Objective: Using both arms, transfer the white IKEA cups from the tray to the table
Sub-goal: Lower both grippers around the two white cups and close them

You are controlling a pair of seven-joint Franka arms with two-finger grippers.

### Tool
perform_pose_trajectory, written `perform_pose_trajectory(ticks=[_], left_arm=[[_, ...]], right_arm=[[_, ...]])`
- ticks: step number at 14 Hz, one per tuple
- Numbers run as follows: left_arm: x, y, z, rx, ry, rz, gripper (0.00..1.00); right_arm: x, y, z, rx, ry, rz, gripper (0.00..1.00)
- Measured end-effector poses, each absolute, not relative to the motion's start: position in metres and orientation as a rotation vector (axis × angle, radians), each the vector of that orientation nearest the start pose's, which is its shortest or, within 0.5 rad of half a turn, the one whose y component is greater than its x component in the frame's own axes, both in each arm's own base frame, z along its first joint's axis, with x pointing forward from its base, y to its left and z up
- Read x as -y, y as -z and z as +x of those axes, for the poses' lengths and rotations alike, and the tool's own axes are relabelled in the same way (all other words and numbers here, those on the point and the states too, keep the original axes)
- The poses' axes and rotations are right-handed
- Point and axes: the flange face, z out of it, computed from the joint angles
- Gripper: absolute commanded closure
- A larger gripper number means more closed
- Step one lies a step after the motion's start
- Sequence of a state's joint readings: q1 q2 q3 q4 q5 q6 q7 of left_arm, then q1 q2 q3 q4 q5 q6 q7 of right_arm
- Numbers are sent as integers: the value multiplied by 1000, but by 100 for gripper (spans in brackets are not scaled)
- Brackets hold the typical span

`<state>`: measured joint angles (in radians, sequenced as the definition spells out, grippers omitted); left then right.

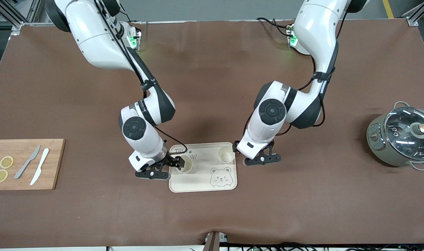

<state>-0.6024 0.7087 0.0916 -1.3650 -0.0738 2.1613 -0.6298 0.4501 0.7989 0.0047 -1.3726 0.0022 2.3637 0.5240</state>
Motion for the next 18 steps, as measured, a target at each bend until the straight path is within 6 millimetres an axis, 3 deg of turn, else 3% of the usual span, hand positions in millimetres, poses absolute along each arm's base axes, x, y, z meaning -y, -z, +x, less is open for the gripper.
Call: perform_pose_trajectory(ticks=[4, 8, 9, 12, 13, 15, 16, 18], left_arm=[[394, -263, 637, 229, 166, -3208, 0], [416, -252, 627, 294, 163, -3224, 0], [421, -250, 624, 298, 157, -3223, 0], [426, -240, 619, 295, 140, -3216, 0], [425, -237, 619, 296, 136, -3213, 0], [424, -233, 619, 292, 129, -3210, 37], [424, -232, 619, 271, 128, -3210, 47], [424, -230, 619, 225, 128, -3211, 50]], right_arm=[[-344, -234, 670, -68, 250, -3046, 0], [-345, -225, 670, -62, 254, -3049, 1], [-345, -224, 670, -60, 256, -3049, 22], [-346, -219, 670, -57, 267, -3044, 64], [-347, -217, 670, -56, 266, -3045, 82], [-347, -216, 669, -57, 264, -3046, 99], [-347, -216, 669, -57, 264, -3046, 100], [-347, -216, 669, -57, 264, -3045, 100]])
